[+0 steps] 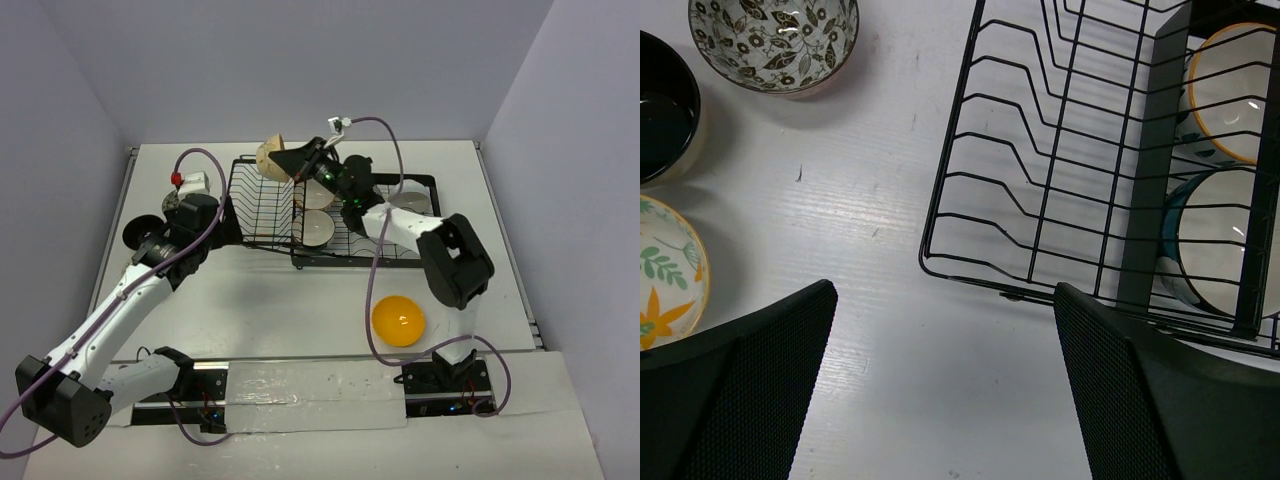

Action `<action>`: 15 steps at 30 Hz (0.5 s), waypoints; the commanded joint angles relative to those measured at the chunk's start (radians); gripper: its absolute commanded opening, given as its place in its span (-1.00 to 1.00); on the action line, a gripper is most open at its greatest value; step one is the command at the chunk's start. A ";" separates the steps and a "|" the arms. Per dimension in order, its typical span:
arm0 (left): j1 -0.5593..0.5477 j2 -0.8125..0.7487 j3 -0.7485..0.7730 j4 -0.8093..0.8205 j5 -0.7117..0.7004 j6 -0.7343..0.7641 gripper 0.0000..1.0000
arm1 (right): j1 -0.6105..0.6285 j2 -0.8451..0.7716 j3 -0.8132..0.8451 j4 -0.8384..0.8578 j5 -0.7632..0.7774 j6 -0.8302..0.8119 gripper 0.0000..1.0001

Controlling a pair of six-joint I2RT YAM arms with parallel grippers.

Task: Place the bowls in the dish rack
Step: Place the bowl in the dish rack.

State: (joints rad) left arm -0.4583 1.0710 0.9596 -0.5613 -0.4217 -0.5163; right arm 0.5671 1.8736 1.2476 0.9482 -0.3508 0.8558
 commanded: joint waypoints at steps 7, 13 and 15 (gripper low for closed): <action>0.006 -0.046 0.013 0.018 -0.042 0.002 0.91 | 0.071 0.148 0.282 -0.075 0.092 0.000 -1.00; 0.007 -0.040 0.014 0.014 -0.038 0.004 0.92 | 0.073 0.170 0.259 -0.117 0.090 -0.024 -1.00; 0.006 -0.037 0.014 0.012 -0.037 0.004 0.92 | 0.073 0.177 0.257 -0.135 0.084 -0.035 -1.00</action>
State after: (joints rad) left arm -0.4568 1.0420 0.9596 -0.5625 -0.4435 -0.5163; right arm 0.6373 2.0575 1.4605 0.7513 -0.2764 0.8436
